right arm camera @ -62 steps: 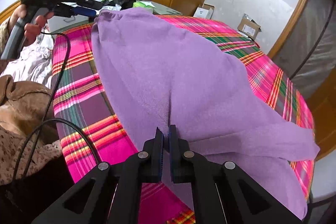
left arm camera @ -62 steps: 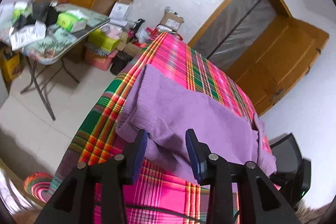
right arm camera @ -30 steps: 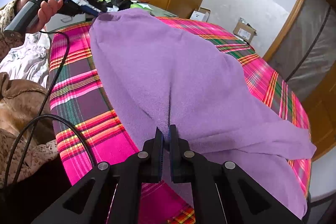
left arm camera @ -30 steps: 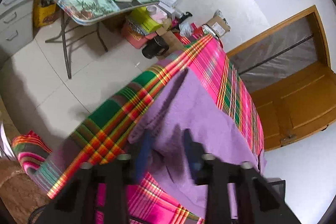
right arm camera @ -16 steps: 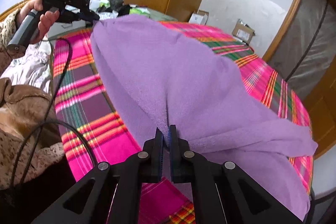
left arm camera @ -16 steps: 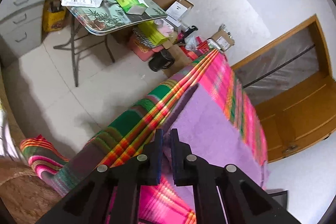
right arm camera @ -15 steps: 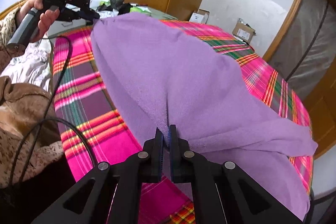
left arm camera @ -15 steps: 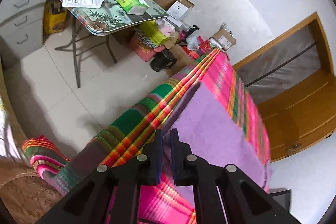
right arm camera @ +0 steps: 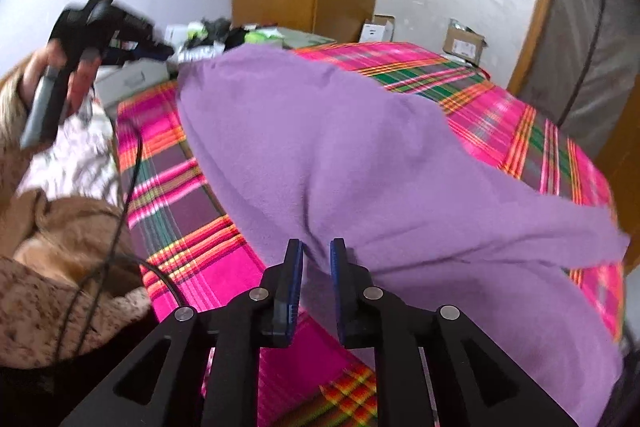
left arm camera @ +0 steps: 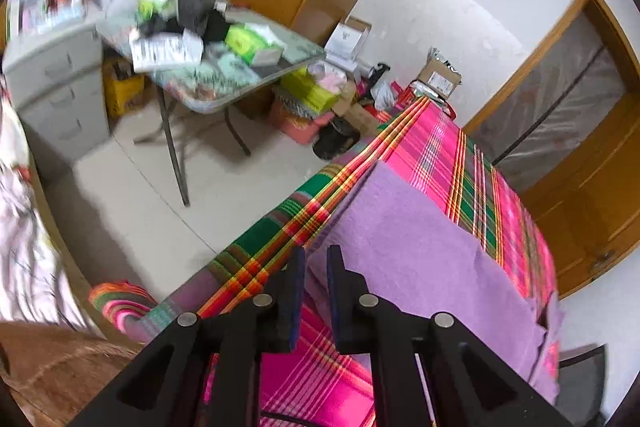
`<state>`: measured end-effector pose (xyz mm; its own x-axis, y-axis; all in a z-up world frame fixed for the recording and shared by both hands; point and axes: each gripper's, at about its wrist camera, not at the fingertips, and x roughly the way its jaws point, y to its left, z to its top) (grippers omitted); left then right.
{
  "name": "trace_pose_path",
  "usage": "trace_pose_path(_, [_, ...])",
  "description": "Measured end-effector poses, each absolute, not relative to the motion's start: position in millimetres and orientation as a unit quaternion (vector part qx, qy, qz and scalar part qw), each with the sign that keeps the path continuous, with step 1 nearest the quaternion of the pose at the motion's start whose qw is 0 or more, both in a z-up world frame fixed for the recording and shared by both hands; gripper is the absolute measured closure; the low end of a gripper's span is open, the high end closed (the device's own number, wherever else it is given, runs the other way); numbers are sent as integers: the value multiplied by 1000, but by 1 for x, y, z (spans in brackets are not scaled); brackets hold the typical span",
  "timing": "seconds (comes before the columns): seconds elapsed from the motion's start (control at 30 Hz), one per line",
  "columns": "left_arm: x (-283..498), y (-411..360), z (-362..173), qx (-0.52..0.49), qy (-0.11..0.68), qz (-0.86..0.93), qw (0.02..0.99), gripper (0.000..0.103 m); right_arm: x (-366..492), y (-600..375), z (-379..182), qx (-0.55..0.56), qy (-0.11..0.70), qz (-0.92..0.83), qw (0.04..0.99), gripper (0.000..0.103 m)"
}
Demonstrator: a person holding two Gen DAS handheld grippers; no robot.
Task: Fold clothes
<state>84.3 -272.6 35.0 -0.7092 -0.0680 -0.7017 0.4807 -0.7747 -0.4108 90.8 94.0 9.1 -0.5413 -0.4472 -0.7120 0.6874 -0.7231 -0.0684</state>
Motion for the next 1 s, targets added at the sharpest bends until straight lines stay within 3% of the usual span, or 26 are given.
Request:
trace_pose_path(0.13, [86,-241,51,334,259,-897,131,81,78,131,16,359,118,-879,292,86])
trace_pose_path(0.37, [90,-187,71,293,227,-925,87,73,59,210,27,367,69,-908,190,85])
trace_pose_path(0.6, [65,-106,70,320,149,-935,-21,72,26,282,43,376,14,-917,129,77])
trace_pose_path(0.67, [55,-79,67,329,124,-934,-56,72,10,298,43,388,-9,-914,119,69])
trace_pose_path(1.0, [25,8,52,372,38,-916,-145,71,-57,300,43,405,-3,-907,115,67])
